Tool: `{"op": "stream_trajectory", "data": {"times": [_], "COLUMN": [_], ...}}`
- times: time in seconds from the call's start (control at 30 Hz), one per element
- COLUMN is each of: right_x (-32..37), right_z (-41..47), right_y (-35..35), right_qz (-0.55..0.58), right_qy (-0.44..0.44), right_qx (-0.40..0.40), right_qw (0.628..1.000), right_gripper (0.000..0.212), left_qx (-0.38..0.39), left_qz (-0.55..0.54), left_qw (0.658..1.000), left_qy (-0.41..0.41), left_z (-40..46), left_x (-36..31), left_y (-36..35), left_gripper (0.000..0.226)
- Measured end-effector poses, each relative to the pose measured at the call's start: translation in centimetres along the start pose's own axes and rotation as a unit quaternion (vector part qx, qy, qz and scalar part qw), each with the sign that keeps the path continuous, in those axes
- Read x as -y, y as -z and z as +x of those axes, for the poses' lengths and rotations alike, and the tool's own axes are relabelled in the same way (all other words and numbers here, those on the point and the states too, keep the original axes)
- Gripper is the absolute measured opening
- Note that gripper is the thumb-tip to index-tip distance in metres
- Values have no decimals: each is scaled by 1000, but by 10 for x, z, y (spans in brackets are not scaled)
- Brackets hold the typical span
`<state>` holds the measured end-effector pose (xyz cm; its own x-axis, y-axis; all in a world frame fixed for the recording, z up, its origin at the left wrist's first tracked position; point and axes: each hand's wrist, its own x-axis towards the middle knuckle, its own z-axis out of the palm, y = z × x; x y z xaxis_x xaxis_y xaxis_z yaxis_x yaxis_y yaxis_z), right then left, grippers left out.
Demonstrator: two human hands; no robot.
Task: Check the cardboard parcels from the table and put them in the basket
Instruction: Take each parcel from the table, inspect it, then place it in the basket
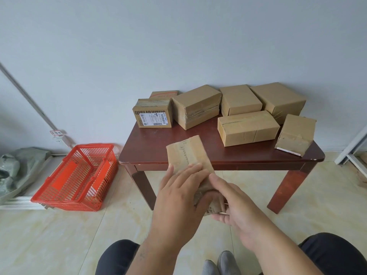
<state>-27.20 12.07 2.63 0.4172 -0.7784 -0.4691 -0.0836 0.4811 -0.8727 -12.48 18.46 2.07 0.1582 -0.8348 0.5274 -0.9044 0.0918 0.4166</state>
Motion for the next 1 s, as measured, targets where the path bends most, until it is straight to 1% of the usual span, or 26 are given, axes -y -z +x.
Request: {"op": "stream_trajectory", "data": {"times": [0.03,0.07,0.1,0.13,0.2,0.27,0.3,0.33,0.37,0.43,0.47,0.53,0.6,0.67,0.7,0.73,0.8,0.83,0.87,1.0], "right_x": [0,0,1,0,-1,2,3,5,6,8,9,14,16,15,15,16,17,18,18,17], "right_z": [0,-1,-1,-2,-2,-5,-5,-7,-8,-9,-10,-11,-10,-8,-7,-6,-7,-7,-7,-8], "right_y": [0,-2,-1,-2,-2,-3,-4,-5,-5,-4,-4,-4,-3,-2,-1,0,-1,-2,-2,-3], "right_qz": [14,31,45,57,62,71,62,46,29,1,-12,-30,-44,-48,-56,-69,-94,-99,-100,-96], "right_qy": [-2,-7,-6,-8,3,12,17,24,34,57,72,107,152,193,206,215,219,212,206,203], "right_qx": [9,19,25,25,19,22,27,31,35,30,29,37,32,14,12,15,35,46,52,30], "right_qw": [1000,999,999,998,998,997,998,998,998,998,997,993,987,980,977,974,971,971,972,974], "right_gripper": [73,68,66,66,62,55,50,44,41,41,39,34,40,58,61,61,72,80,83,74], "left_qx": [-12,-20,-25,-29,-47,-35,-18,-2,6,1,-1,2,17,33,37,37,38,40,41,34], "left_qz": [-17,-46,-92,-150,-254,-339,-382,-414,-428,-439,-436,-430,-418,-402,-397,-395,-397,-400,-401,-399], "left_qw": [1000,997,990,976,933,877,849,830,823,827,835,848,865,878,881,883,885,883,882,878], "left_qy": [17,53,101,155,249,340,365,375,372,351,336,308,278,258,255,251,240,241,246,263], "left_z": [-1,-3,-2,-3,-4,-3,-3,-2,-2,0,1,5,8,9,10,11,13,14,14,13], "left_x": [-1,-2,-4,-6,-9,-13,-15,-18,-20,-25,-27,-28,-28,-29,-30,-30,-31,-31,-31,-31], "left_y": [1,2,3,5,6,8,9,9,9,11,12,14,17,18,19,19,22,23,24,22], "left_gripper": [48,57,66,74,83,90,89,84,76,61,55,49,53,66,70,68,60,59,58,49]}}
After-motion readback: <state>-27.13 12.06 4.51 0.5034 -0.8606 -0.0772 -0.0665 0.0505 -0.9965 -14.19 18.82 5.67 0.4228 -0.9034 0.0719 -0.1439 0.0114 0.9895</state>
